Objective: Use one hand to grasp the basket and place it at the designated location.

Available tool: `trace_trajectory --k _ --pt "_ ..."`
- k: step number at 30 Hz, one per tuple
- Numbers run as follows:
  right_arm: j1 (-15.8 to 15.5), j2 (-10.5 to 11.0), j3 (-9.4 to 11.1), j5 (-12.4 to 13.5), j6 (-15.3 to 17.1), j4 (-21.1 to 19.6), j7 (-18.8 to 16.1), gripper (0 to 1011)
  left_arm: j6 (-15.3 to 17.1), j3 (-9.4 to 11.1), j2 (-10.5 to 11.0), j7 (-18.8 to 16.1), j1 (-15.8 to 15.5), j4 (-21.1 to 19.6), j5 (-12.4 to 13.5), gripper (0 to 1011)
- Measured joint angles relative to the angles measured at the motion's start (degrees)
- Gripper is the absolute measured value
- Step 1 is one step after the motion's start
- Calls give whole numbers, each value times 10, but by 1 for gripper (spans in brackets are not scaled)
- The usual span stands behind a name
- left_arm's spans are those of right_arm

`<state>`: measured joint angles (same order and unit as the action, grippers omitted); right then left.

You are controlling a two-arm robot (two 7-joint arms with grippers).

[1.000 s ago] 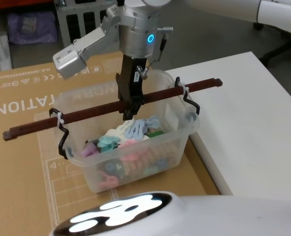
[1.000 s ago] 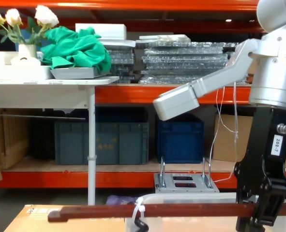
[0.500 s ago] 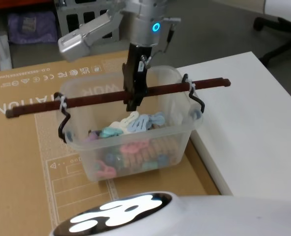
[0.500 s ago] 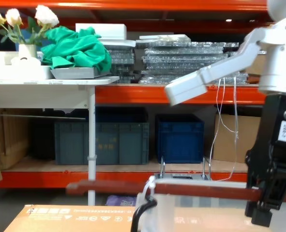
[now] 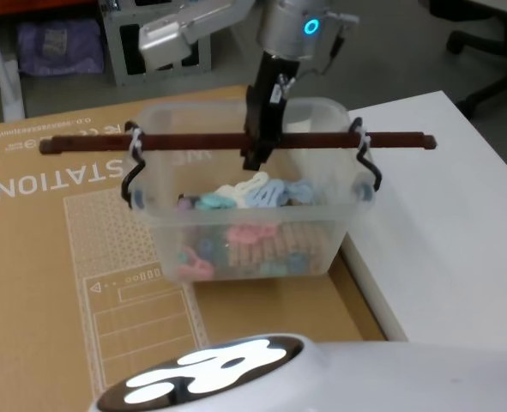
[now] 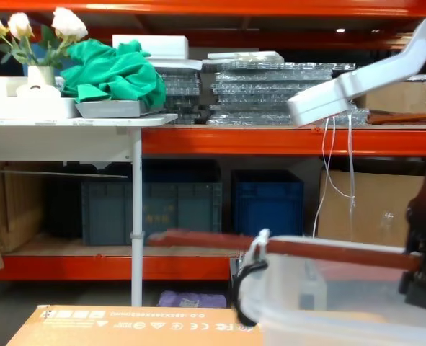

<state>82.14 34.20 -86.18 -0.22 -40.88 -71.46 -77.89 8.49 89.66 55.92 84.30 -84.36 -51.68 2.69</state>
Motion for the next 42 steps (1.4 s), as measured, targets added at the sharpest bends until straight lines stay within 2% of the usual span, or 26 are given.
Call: trace_trajectory --k 1,2,4,5,9,14,17,26,34,42 --pt "0 6 2 0 6 -5 0 234 0 0 0 0 0 0 0 0" --pt "1 22 5 -1 20 -16 0 234 0 0 0 0 0 0 0 0" --pt "1 37 10 -1 35 -28 -1 233 0 0 0 0 0 0 0 0" --pt "1 37 10 -1 35 -28 -1 233 0 0 0 0 0 0 0 0" --pt "2 73 18 0 67 -54 -7 234 0 0 0 0 0 0 0 0" --pt "2 96 25 2 86 -70 -13 234 0 0 0 0 0 0 0 0" --pt "3 121 30 2 108 -87 -20 233 0 0 0 0 0 0 0 0" --pt "0 152 41 1 131 -103 -28 233 0 0 0 0 0 0 0 0" --pt "-6 198 57 -2 170 -129 -23 234 0 0 0 0 0 0 0 0" --pt "-19 240 69 -4 196 -149 -12 233 0 0 0 0 0 0 0 0"
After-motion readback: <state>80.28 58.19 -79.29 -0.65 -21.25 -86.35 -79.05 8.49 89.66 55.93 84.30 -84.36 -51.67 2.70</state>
